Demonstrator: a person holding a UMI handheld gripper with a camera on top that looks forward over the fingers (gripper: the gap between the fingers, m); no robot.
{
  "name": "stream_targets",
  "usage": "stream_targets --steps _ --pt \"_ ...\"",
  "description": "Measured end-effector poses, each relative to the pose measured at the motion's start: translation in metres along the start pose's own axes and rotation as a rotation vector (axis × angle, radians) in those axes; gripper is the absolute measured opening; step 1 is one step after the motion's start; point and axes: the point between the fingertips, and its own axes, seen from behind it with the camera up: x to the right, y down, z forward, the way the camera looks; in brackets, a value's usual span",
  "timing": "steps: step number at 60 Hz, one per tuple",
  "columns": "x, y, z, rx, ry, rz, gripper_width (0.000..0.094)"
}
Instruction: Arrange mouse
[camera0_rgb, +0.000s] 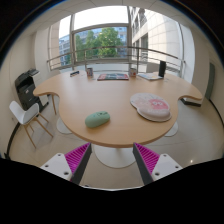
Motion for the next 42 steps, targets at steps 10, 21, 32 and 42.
stream_targets --steps 10,21,32,42 --pt "-0.060 -0.021 0.073 0.021 -0.051 0.007 0.0852" --pt "-0.081 -0.039 0.140 -0.005 -0.032 0.038 0.0851" --pt "-0.083 -0.071 0.178 0.005 0.003 0.044 0.0778" --pt "-0.097 -0.078 0.191 0.004 0.020 -0.030 0.0497"
